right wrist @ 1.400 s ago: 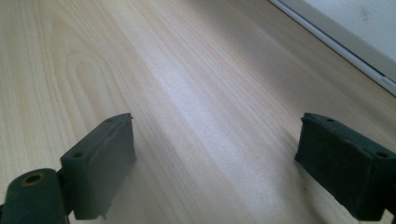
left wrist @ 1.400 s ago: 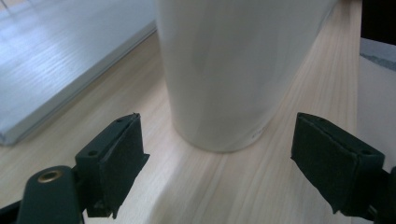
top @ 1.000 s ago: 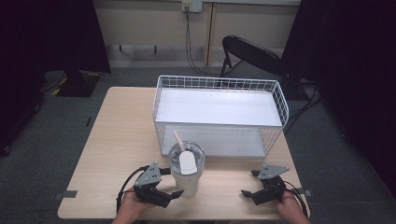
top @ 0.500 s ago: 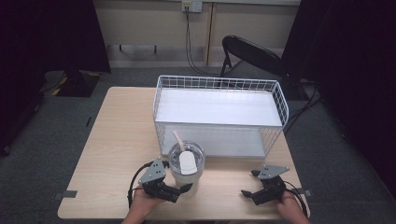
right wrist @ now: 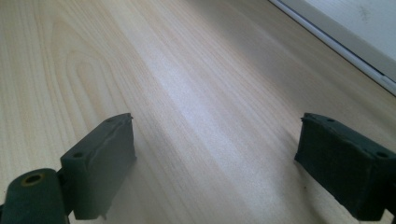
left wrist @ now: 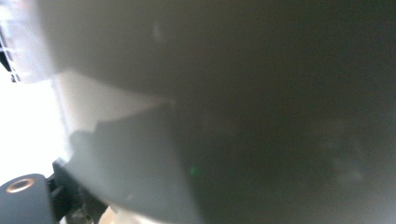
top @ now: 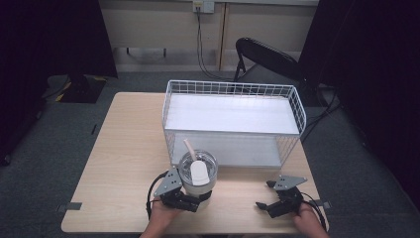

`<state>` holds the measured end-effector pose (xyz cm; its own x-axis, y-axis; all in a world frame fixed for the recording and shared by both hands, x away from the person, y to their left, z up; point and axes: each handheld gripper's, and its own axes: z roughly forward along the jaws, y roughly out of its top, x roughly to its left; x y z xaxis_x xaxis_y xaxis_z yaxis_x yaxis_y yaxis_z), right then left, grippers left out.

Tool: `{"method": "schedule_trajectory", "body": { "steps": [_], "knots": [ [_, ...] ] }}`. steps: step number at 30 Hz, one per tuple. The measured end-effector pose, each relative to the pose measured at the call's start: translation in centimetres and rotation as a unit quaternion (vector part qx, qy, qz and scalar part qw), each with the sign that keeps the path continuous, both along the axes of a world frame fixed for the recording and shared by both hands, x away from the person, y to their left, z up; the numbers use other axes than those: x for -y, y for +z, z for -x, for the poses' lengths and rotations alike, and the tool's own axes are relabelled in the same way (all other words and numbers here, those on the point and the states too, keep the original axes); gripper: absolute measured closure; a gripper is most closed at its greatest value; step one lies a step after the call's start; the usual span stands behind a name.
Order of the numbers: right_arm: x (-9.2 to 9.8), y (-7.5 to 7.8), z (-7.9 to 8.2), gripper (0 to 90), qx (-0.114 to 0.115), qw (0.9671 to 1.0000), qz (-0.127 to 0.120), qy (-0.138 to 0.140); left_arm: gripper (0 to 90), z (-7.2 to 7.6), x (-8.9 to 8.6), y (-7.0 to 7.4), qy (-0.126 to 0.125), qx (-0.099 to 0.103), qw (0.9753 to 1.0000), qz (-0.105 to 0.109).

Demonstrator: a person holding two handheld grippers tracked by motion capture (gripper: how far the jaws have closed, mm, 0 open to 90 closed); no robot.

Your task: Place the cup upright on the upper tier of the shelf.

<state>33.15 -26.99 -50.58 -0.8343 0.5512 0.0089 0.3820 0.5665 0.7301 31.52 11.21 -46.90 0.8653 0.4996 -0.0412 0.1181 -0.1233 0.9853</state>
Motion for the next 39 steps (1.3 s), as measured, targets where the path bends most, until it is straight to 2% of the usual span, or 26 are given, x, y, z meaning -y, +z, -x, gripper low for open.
{"method": "schedule_trajectory", "body": {
  "steps": [4,7,9,15,21,29,31,39],
  "knots": [
    [0.0,0.0,0.0,10.6,0.000,1.0000,0.000,0.000,9.2,0.2,0.1,0.2,0.007,0.002,1.0000,-0.006],
    [0.0,0.0,0.0,10.6,0.000,1.0000,0.000,0.000,9.3,0.3,0.3,0.5,0.006,0.015,0.9996,-0.024],
    [0.0,0.0,0.0,10.6,0.000,1.0000,0.000,0.000,9.3,0.4,0.5,0.9,0.000,0.022,0.9995,-0.023],
    [0.0,0.0,0.0,10.6,0.000,1.0000,0.000,0.000,9.3,0.4,1.0,2.9,-0.008,0.008,0.9999,-0.012],
    [0.0,0.0,0.0,10.6,0.000,1.0000,0.000,0.000,9.3,-0.1,1.4,4.9,-0.005,0.006,0.9996,-0.027],
    [0.0,0.0,0.0,10.6,0.000,1.0000,0.000,0.000,9.3,-1.0,1.4,6.6,-0.009,-0.008,0.9993,-0.035],
    [0.0,0.0,0.0,10.6,0.000,1.0000,0.000,0.000,9.3,-1.2,1.5,7.1,-0.009,-0.015,0.9993,-0.033],
    [0.0,0.0,0.0,10.6,0.000,1.0000,0.000,0.000,9.4,-2.0,1.4,8.7,-0.006,-0.020,0.9995,-0.025]
  ]
}}
